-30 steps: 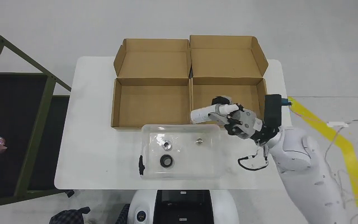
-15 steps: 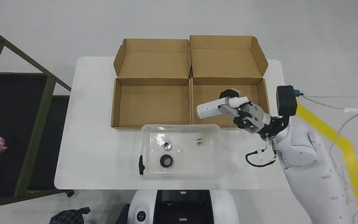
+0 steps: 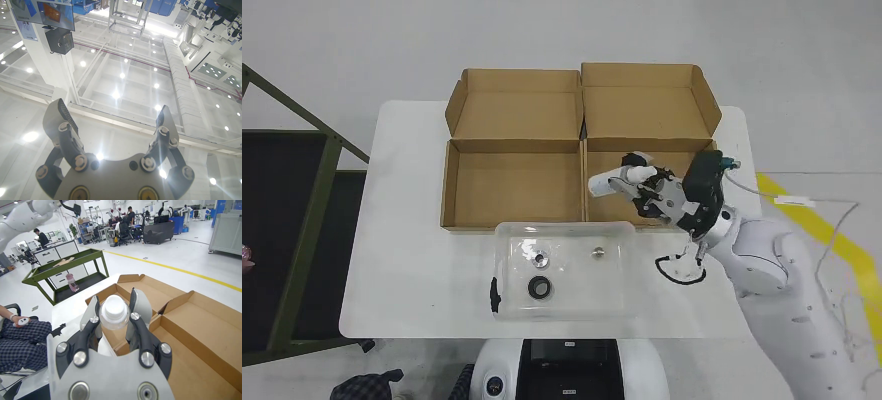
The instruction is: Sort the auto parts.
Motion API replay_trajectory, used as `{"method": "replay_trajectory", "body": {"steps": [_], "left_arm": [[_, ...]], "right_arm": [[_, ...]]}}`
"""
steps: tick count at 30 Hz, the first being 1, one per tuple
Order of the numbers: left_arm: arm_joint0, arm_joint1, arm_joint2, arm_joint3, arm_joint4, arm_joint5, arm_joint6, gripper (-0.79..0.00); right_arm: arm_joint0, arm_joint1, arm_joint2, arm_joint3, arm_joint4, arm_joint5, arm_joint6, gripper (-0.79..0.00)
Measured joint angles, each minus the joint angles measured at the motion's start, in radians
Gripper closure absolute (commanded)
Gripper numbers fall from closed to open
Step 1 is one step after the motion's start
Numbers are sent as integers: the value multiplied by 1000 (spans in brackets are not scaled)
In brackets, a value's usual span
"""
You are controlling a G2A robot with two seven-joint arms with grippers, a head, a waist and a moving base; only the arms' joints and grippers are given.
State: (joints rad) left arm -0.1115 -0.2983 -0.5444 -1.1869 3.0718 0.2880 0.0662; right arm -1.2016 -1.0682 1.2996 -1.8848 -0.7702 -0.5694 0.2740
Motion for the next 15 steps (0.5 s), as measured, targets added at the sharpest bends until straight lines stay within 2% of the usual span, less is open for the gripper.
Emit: {"method": "replay_trajectory", "body": {"steps": [7, 15], "left_arm": [[0, 0, 0, 0, 0, 0, 0, -785], [0, 0, 0, 0, 0, 0, 0, -785]], "right_arm": [[85, -18, -84, 115, -136, 77, -33, 0], [165, -35, -157, 206, -242, 152, 13, 0]]}}
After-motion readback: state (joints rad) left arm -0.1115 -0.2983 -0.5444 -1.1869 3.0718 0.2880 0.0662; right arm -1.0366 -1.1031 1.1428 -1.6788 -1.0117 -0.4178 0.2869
